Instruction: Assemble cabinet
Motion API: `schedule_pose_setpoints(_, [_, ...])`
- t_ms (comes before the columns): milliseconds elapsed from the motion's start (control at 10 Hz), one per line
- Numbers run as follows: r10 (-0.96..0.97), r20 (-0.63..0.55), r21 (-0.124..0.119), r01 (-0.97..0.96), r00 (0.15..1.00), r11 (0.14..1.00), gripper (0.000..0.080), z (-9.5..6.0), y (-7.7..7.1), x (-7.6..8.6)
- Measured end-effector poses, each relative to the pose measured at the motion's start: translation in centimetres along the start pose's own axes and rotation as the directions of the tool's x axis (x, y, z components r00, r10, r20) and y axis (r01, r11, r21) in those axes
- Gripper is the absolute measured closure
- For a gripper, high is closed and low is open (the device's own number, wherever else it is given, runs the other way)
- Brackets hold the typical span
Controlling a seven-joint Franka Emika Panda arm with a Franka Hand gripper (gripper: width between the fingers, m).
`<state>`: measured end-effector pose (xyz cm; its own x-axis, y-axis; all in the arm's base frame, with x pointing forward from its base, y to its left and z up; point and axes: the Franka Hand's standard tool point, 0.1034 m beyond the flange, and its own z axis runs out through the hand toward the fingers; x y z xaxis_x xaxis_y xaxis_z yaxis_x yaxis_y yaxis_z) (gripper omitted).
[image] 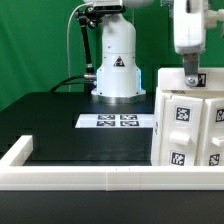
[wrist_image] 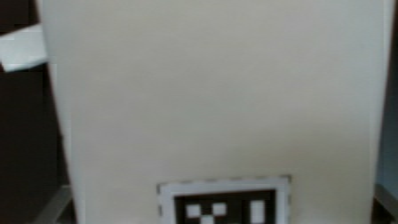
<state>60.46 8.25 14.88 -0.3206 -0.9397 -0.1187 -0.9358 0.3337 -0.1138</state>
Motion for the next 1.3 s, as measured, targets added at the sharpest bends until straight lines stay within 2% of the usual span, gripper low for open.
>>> schedule_pose_setpoints(100, [-0.006,-0.001,-0.002,0.006,1.0,1.0,0.0236,0.1,0.1,0.0])
schedule_pose_setpoints(200, [-0.017,0.0,-0.002,0.017,1.0,1.0,0.0071,0.1,0.1,-0.1])
schedule_pose_setpoints(300, [-0.023,0.001,-0.002,0.024,1.0,1.0,0.0071,0.1,0.2,-0.2])
schedule_pose_setpoints(400, [-0.038,0.008,-0.002,0.038,0.999,0.999,0.0013,0.0,0.2,-0.4])
schedule_pose_setpoints(600, [-0.059,0.031,0.006,0.059,0.998,0.998,0.0003,-0.9,0.1,-0.8])
schedule_pose_setpoints(800, [-0.091,0.068,0.028,0.09,0.993,0.996,0.0002,-2.5,-0.2,-1.5])
schedule_pose_setpoints(900, [-0.088,0.073,0.033,0.086,0.993,0.996,0.0003,-2.7,-0.3,-1.7])
schedule_pose_setpoints(1200, [-0.162,0.065,0.015,0.162,0.985,0.987,0.0003,-1.9,-0.1,-1.9])
schedule_pose_setpoints(1300, [-0.297,0.063,0.007,0.297,0.953,0.955,0.0003,-2.0,-0.2,-2.1])
